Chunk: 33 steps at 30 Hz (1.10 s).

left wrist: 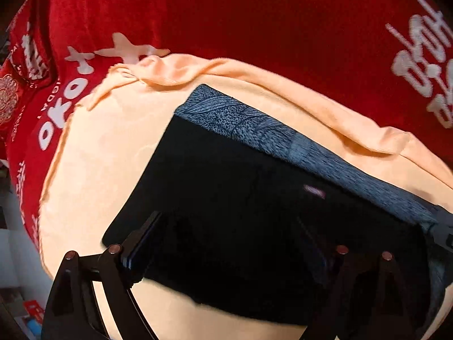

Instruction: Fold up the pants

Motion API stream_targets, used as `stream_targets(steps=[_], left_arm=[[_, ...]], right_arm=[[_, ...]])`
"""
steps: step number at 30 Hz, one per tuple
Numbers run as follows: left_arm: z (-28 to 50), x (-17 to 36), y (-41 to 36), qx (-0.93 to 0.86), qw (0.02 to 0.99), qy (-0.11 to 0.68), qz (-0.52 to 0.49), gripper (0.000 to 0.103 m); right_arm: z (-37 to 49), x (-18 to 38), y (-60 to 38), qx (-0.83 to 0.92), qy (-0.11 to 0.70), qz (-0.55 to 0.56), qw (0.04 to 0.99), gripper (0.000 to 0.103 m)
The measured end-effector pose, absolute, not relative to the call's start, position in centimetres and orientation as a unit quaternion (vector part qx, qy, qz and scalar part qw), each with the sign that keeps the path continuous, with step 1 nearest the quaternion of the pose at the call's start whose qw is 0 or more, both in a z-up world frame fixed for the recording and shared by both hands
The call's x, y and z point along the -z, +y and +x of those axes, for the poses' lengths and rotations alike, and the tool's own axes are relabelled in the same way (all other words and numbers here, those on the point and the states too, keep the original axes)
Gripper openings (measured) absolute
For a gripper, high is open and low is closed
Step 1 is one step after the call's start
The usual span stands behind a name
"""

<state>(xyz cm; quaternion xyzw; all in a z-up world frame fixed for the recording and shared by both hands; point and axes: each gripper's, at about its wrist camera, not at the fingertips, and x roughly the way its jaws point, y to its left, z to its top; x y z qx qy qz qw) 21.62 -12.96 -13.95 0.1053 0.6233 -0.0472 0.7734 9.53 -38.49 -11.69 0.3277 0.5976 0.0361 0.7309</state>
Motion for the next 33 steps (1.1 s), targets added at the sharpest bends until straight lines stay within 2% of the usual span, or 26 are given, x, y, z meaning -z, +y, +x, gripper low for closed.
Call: stream_targets(steps=[11,26,33], left_arm=[[14.7,11.4,-15.0,0.093,0.76,0.626,0.145,0.091],[5.8,10.3,-17.8,0.199,0.747,0.597,0.213,0.091],[0.0,10.3,-21.9,0.264,0.718,0.606,0.218,0.091]], right_arm=[[-1.9,8.1,-40.9,0.067,0.594,0.324,0.734,0.073],[-18.6,8.3,-40.4,0.187,0.543,0.384,0.723,0.073],[-26.3,8.8,-41.1,0.232,0.538,0.403,0.703,0.073]])
